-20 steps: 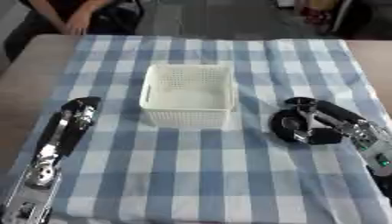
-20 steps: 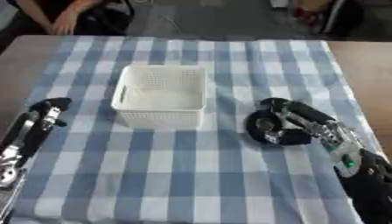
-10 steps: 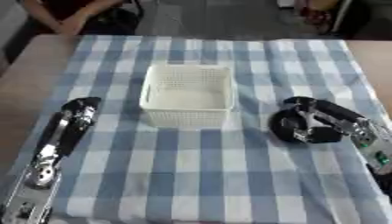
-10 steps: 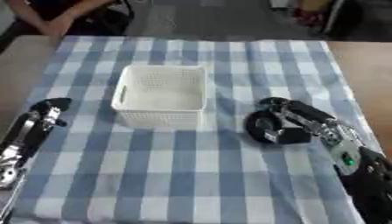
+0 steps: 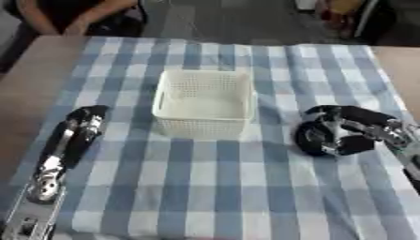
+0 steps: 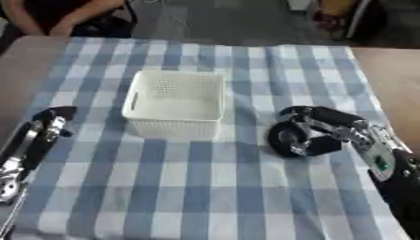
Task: Pick up objects on the table and place them in the box.
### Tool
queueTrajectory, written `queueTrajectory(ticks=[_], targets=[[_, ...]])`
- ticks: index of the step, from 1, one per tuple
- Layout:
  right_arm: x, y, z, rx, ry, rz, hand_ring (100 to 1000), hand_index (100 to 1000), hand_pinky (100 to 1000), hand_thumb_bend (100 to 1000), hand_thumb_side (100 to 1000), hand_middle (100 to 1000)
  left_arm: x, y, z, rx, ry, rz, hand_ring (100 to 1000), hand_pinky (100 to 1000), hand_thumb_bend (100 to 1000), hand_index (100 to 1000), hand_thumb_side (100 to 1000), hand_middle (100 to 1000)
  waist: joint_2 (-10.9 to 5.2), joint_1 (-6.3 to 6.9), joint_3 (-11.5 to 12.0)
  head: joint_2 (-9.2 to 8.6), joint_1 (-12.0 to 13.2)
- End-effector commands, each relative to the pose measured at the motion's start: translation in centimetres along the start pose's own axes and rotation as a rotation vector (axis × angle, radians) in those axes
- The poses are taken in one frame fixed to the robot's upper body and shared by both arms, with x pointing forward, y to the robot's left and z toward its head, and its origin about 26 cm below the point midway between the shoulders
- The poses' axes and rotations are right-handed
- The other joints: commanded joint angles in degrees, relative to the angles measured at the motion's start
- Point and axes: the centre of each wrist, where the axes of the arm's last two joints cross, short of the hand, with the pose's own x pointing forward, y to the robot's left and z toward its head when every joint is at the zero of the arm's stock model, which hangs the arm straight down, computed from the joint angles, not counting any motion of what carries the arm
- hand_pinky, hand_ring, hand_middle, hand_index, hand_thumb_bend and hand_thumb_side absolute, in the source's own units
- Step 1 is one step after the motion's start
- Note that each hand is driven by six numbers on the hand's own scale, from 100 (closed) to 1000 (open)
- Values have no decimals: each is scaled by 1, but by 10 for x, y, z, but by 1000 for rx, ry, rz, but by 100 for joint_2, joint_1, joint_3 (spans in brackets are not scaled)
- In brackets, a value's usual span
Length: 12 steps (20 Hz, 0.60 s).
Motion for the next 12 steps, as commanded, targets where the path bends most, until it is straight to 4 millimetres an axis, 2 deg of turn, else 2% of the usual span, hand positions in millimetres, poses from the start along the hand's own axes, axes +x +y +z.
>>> queueTrajectory(ticks=[1,7,12], targets=[[-2,-23,9,-26,-1,44,991,782,1000,349,814,957,3,8,-2,3,-18,-25,784,631,276,826,1000,791,-70,1,15,5,5],[0,-34,17,-59,0,53,992,790,1000,347,821,958,3,8,-2,1,-18,-25,784,631,275,827,1000,792,-81,-8,15,5,22],[8,-51,26,-110,-21,68,991,788,1000,347,825,956,2,9,-2,3,-14,-28,784,632,276,827,1000,792,-88,-13,6,5,38]])
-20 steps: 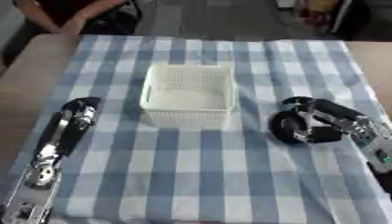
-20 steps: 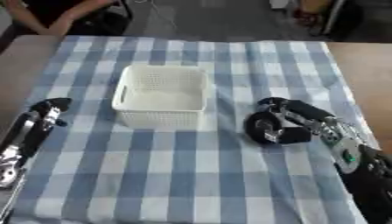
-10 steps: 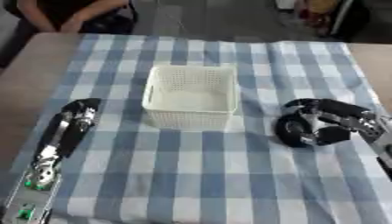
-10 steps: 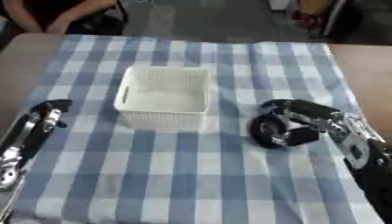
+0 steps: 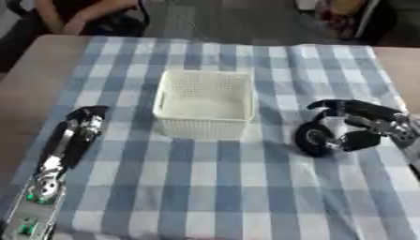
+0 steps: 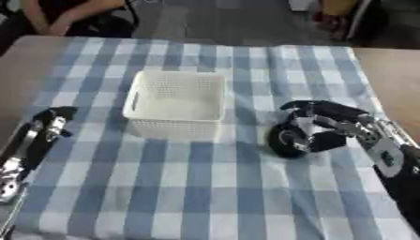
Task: Pick up objects on the table and place them in the box.
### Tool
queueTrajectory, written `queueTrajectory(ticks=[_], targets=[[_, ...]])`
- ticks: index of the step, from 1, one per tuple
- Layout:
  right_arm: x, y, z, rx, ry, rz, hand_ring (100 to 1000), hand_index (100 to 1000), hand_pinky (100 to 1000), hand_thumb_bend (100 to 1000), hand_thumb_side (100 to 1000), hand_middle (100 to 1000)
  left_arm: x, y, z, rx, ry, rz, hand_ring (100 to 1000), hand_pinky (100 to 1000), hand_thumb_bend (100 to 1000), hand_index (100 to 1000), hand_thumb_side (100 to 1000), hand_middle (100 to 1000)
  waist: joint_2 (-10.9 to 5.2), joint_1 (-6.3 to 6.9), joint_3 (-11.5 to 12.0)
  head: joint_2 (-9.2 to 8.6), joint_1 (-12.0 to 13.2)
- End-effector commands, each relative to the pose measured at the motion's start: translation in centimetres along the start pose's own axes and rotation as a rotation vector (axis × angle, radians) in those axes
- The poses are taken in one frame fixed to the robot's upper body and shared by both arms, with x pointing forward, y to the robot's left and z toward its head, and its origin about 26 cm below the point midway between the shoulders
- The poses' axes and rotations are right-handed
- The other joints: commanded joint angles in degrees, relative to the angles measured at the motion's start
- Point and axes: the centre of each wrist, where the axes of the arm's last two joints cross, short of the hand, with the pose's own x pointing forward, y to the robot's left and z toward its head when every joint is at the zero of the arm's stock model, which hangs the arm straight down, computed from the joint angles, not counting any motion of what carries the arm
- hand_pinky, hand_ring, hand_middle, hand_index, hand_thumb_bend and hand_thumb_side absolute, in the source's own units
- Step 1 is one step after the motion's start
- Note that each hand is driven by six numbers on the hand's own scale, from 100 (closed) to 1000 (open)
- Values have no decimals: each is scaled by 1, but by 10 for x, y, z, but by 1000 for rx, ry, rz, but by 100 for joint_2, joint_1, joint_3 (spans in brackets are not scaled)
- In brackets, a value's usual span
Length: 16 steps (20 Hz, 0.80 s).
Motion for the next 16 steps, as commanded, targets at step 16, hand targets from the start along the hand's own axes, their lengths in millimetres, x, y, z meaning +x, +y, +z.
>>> queueTrajectory(ticks=[16], targets=[[7,-25,16,-6,-7,8,989,786,1000,339,814,955,2,9,-2,3,-12,-31,785,632,275,827,1000,792,-90,-13,-22,5,48]])
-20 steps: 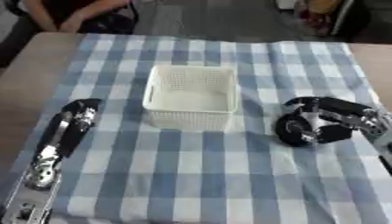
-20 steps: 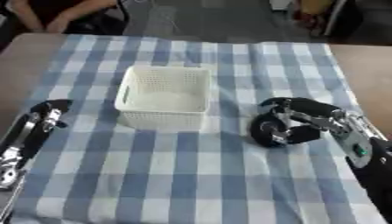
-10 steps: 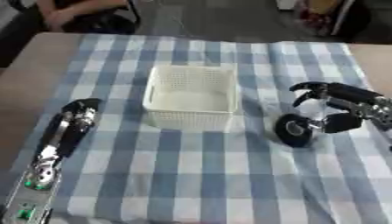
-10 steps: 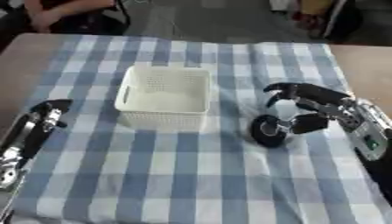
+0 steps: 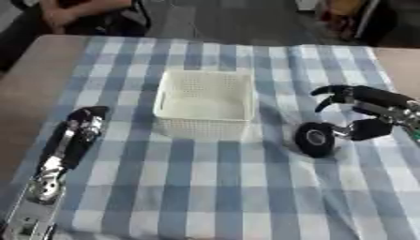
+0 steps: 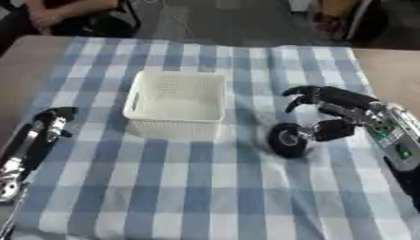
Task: Pick up objects on the table and place them in the box.
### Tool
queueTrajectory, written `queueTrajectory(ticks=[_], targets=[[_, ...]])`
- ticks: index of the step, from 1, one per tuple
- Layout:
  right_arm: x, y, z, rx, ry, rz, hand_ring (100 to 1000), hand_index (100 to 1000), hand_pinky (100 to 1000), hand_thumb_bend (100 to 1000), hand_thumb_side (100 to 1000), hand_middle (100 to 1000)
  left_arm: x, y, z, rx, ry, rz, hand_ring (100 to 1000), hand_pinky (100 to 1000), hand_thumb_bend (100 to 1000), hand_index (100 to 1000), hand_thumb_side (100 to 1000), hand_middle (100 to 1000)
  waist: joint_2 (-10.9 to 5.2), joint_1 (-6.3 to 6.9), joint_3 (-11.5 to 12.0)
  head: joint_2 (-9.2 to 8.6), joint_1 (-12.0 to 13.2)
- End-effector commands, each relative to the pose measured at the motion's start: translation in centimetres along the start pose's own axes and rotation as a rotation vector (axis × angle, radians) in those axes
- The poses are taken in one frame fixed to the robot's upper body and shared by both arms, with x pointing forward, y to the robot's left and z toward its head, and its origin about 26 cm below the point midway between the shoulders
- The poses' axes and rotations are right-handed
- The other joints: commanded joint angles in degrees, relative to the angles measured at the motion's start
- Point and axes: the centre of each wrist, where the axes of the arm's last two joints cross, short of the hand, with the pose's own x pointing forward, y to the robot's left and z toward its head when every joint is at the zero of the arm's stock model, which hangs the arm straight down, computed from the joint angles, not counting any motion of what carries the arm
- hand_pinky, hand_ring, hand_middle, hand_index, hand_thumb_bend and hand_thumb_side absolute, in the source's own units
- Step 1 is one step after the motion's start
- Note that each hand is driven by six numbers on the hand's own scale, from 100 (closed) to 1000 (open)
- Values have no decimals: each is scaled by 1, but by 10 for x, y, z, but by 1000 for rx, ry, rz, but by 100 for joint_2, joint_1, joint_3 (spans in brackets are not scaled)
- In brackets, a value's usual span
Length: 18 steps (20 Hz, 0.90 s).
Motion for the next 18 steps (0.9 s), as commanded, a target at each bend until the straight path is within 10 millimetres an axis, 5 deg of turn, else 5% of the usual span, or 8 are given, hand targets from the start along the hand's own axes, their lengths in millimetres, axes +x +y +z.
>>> queueTrajectory(ticks=[1,18], targets=[[-2,-10,8,-3,11,21,989,786,1000,340,814,955,3,9,-2,6,-17,-30,785,633,275,827,1000,792,-85,3,-10,5,44],[-2,7,3,46,-2,-16,987,779,1000,334,801,954,3,9,-2,5,-16,-30,785,633,277,827,1000,792,-82,10,-18,5,34]])
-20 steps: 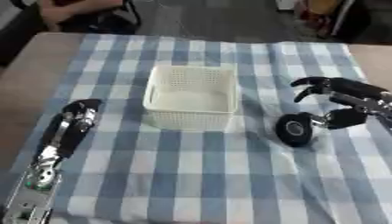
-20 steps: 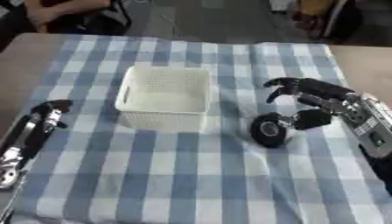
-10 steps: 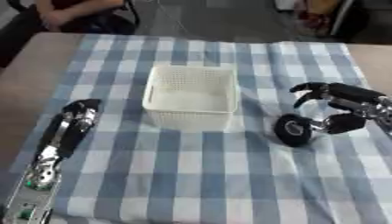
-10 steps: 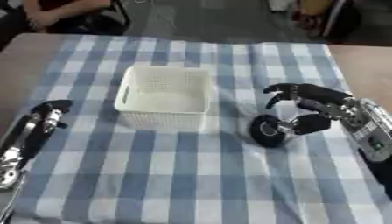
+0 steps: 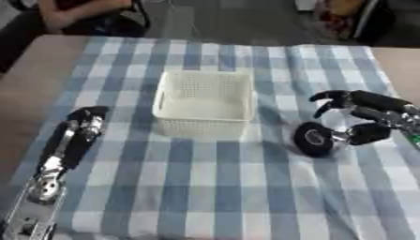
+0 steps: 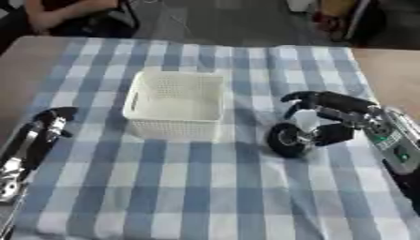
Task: Pick up objects on the table and place them in the box.
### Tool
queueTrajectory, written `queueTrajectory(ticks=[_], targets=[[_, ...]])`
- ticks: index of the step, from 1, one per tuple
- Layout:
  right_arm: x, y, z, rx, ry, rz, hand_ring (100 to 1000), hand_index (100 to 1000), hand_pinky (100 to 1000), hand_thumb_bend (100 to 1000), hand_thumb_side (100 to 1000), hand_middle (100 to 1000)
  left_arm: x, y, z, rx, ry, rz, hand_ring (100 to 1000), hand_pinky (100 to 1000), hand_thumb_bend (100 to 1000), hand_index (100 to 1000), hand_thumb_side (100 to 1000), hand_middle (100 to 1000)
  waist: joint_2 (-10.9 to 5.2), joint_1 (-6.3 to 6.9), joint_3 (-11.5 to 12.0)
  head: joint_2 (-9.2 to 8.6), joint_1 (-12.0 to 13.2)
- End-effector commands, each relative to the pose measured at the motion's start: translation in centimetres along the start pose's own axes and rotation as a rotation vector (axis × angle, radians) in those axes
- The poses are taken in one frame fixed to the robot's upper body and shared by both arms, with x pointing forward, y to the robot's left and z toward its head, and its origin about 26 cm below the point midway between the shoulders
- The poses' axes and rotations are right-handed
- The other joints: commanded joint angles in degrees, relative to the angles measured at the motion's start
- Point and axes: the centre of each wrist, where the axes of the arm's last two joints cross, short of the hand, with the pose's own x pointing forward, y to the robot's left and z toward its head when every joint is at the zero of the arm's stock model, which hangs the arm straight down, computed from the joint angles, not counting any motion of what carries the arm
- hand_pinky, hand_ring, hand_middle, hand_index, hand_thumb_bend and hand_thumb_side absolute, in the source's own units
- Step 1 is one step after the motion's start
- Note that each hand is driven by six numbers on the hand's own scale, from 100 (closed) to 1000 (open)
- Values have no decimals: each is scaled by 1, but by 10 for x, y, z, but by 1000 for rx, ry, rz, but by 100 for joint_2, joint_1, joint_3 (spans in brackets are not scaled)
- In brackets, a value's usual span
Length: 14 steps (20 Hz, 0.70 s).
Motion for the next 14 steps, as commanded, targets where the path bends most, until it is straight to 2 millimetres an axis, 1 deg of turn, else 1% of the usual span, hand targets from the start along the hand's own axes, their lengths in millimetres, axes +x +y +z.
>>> queueTrajectory(ticks=[1,14], targets=[[-2,-2,3,5,4,3,986,779,1000,334,801,953,3,9,-2,5,-17,-29,785,633,277,827,1000,792,-80,11,-4,5,34],[-4,10,0,18,7,-26,984,777,1000,328,793,952,3,9,-2,5,-15,-28,785,633,277,826,1000,792,-79,14,1,5,16]])
